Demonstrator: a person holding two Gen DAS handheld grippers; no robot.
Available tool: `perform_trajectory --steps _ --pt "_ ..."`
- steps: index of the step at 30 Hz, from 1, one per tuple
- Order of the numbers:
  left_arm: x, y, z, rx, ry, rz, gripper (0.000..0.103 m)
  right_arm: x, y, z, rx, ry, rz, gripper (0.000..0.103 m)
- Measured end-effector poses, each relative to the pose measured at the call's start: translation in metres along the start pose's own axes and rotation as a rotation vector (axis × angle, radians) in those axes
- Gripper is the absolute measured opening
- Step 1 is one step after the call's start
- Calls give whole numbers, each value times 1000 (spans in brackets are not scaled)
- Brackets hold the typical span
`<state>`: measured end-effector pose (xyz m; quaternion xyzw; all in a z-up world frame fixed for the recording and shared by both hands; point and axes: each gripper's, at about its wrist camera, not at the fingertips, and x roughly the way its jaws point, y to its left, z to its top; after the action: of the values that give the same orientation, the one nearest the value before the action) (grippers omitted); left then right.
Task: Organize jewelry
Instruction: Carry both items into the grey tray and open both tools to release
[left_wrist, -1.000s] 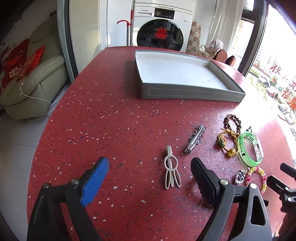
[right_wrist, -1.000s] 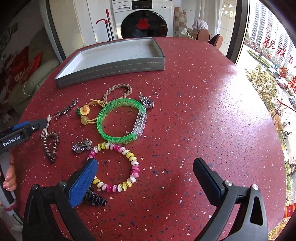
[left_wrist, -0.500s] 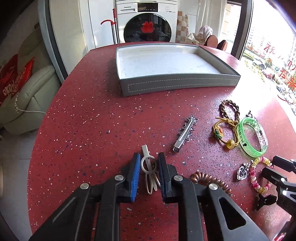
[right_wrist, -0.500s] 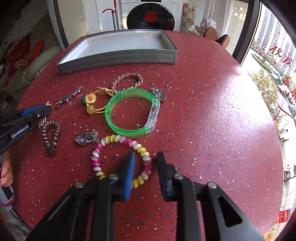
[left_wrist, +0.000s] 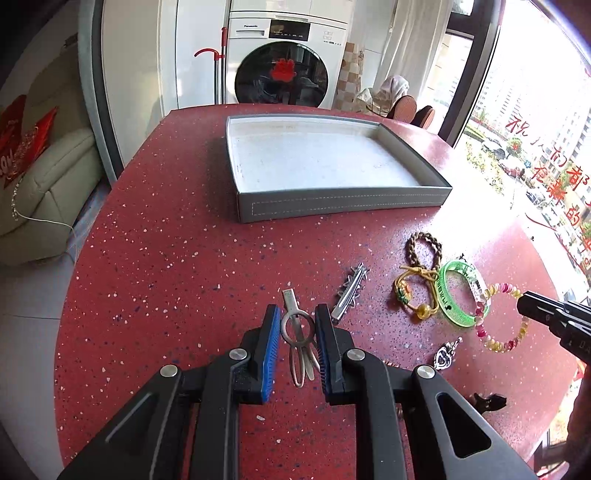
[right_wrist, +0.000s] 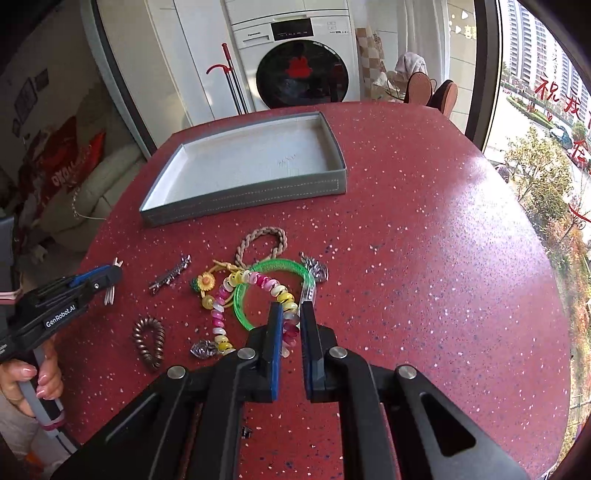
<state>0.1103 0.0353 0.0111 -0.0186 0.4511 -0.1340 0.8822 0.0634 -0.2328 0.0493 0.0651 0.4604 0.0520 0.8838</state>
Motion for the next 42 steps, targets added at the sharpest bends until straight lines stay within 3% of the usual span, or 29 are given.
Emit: perform_trajectory --steps 7,13,19,23,31,40,41,42 --pt "-5 -3 52 -7 -37 -46 37 9 6 69 -18 -46 35 10" --pt "7 -9 114 11 -79 -35 37 41 11 131 -19 -50 66 10" --pt "48 -15 169 3 -82 -9 37 89 10 175 6 -28 62 10" --pt "91 -17 195 -1 -35 12 37 124 3 193 37 -8 50 10" --pt "159 -13 191 14 55 83 37 183 -2 195 39 47 3 10" --pt "184 -18 183 63 76 152 38 208 -8 181 43 104 -31 11" --pt "184 -19 182 69 73 161 38 206 -8 180 39 95 -28 13" --pt "184 -19 182 72 70 169 38 206 -7 180 36 95 -31 25"
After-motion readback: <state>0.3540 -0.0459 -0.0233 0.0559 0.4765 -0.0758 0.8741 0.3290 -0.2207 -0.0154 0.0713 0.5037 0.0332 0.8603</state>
